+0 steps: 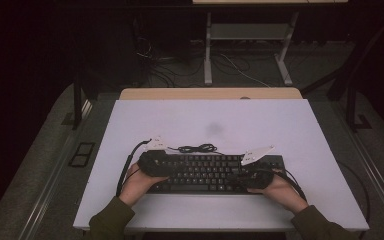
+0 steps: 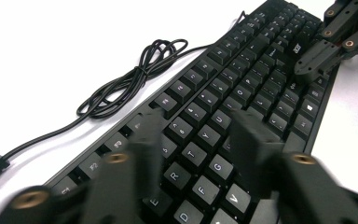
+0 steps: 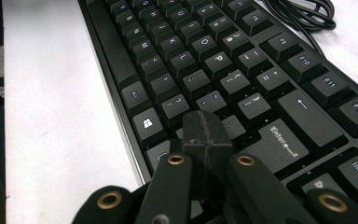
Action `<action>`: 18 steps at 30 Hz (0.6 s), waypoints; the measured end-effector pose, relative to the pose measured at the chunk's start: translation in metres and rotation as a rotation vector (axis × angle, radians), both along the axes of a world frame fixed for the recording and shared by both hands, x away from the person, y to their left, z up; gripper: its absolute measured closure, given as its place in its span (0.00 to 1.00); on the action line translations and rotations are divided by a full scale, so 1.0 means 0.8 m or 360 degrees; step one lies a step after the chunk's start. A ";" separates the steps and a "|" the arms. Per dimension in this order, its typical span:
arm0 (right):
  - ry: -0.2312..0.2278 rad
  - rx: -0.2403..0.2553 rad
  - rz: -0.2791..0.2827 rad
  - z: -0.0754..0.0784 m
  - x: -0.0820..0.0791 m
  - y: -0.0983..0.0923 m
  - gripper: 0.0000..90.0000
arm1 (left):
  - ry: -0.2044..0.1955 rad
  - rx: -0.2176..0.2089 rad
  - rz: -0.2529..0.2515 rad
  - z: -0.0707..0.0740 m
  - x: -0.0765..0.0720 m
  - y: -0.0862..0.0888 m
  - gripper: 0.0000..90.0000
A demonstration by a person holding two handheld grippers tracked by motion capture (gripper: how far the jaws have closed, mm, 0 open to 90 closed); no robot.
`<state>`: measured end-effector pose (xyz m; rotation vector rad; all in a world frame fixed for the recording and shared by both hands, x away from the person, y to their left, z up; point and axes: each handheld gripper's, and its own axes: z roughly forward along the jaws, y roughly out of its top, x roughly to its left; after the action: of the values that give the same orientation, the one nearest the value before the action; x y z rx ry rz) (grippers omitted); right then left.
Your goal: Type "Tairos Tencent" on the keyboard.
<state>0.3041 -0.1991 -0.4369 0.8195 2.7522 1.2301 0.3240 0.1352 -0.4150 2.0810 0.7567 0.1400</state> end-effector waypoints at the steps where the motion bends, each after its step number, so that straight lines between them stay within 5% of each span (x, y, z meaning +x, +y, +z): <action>1: -0.0001 0.0000 0.0001 0.000 0.000 0.000 0.99 | -0.0003 -0.0007 -0.0006 0.000 -0.001 0.001 0.45; 18: 0.0001 0.0001 0.0001 0.000 0.000 0.000 0.99 | -0.0094 -0.0004 0.0020 -0.002 -0.014 0.022 0.00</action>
<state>0.3044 -0.1992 -0.4369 0.8194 2.7532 1.2308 0.3130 0.1525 -0.4168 2.0610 0.7341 0.2063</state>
